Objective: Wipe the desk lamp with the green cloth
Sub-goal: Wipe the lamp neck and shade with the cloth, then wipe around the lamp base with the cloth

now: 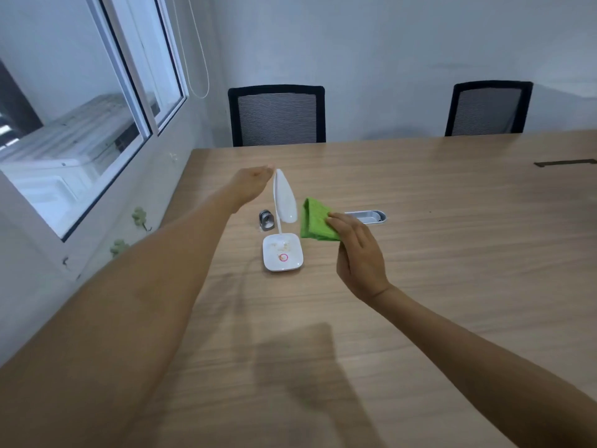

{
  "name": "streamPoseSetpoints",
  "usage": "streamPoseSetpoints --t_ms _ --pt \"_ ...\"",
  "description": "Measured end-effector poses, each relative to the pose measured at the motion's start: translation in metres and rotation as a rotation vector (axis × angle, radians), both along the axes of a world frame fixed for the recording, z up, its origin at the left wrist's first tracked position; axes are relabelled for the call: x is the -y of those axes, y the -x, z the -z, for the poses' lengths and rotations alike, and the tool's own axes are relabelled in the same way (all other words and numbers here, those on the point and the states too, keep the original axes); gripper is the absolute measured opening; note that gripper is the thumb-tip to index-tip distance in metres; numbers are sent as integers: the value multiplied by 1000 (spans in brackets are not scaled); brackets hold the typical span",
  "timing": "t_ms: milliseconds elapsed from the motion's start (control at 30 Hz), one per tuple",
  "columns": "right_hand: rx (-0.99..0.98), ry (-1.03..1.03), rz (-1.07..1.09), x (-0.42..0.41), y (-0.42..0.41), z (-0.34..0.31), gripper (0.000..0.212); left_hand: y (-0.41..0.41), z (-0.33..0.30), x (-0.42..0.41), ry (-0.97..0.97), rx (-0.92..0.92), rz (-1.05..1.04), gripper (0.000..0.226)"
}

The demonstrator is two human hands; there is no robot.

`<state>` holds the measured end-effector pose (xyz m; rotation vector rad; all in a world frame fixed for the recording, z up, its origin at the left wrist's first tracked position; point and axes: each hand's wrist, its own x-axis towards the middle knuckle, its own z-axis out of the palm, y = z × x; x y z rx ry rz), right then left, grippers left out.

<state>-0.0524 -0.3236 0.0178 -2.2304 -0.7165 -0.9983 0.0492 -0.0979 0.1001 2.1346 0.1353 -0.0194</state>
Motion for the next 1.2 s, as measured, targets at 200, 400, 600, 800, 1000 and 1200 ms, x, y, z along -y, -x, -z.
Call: streamPoseSetpoints --t_ms 200,400,600,800,1000,1200 --pt "-294 71 133 -6 -16 44 49 36 50 -13 -395 6 102 39" --pt "-566 181 142 -15 -40 73 54 66 154 -52 -678 -267 107 60" --pt "-725 141 179 -29 -75 83 51 107 227 -73 -799 -334 68 60" --pt "-783 100 219 -47 -109 89 54 124 245 -68 -792 -308 20 57" --pt "-871 114 188 -60 -131 101 55 125 252 -68 -774 -245 -36 55" --pt "-849 265 60 -57 -113 114 52 129 255 -66 -781 -146 -83 59"
